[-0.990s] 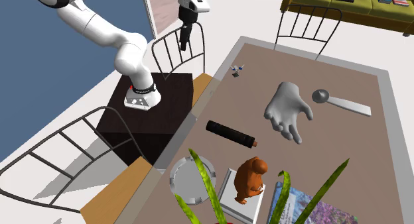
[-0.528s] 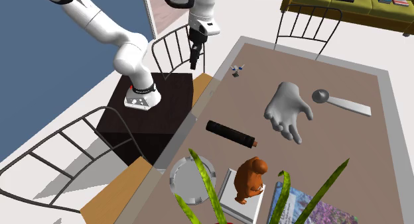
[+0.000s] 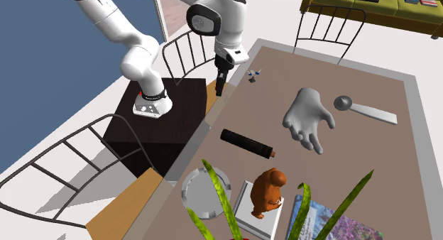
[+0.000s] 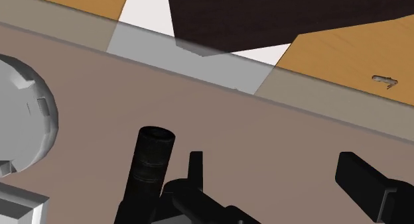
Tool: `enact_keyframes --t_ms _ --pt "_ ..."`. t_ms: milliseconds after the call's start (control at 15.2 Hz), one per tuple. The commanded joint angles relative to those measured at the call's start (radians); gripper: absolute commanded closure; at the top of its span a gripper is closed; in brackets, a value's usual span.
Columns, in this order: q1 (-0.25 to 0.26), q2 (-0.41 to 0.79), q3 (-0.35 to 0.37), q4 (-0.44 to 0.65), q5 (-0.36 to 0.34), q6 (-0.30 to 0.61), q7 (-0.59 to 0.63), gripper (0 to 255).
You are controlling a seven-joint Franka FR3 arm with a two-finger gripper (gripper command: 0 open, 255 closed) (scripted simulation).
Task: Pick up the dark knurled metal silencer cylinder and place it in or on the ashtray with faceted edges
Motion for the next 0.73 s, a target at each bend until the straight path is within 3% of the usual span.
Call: enact_keyframes --t_ms 0,330,660 --pt "-0.012 0.074 -0.034 0.019 -0.001 0.070 -0.027 0" --pt "-0.032 0.248 -0.100 0.093 0.034 0.198 -0.092 0" --pt "-0.055 0.433 -0.149 0.197 0.114 0.298 -0.177 0"
